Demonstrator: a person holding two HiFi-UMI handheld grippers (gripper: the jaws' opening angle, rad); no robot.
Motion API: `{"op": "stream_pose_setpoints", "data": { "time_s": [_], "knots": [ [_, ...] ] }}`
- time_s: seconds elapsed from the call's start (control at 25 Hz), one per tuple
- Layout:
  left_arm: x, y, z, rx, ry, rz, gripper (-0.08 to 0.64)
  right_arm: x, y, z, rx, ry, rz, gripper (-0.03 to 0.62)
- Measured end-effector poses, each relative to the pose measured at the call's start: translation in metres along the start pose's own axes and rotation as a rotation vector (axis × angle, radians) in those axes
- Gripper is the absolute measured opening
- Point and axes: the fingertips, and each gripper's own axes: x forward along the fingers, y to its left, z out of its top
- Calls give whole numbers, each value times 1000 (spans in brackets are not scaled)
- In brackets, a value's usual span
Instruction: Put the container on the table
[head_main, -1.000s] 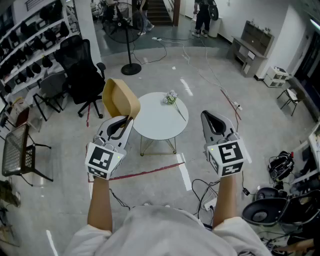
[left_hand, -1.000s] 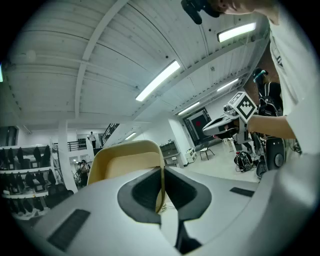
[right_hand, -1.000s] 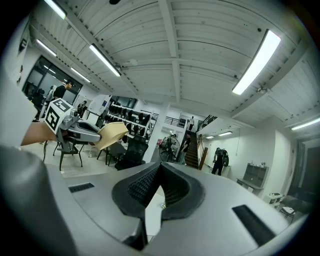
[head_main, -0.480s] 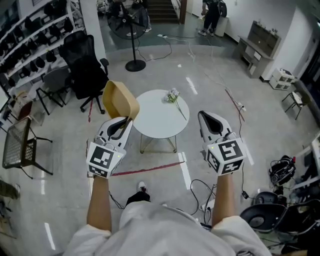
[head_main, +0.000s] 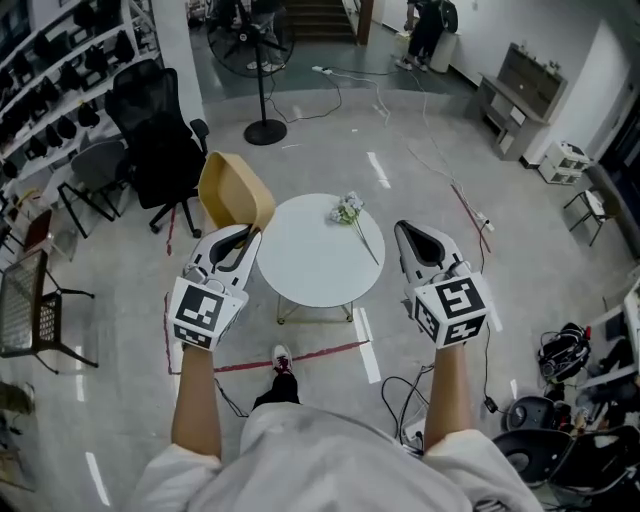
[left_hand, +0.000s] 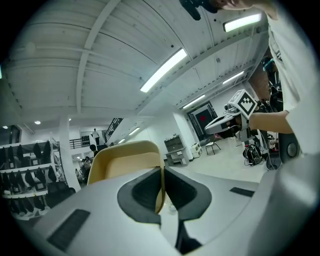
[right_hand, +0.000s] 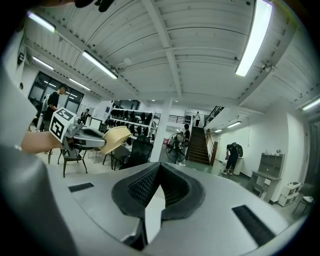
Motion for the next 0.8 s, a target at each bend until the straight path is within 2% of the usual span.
{"op": "stream_pose_setpoints", "data": {
  "time_s": [0.28,0.44,0.64,0.8],
  "knots": [
    [112,104,-37,23,13,-66,32,131,-39,10,41,12,-35,10],
    [175,150,-73,31,52,-120,32,198,-50,-3,68,59,-41,10],
    [255,169,-148,86,181,-209,34,254,-61,-40,88,145,-44,12],
    [323,149,-210,109,294,-299,34,279,-90,-81,147,205,-45,12]
  ]
}}
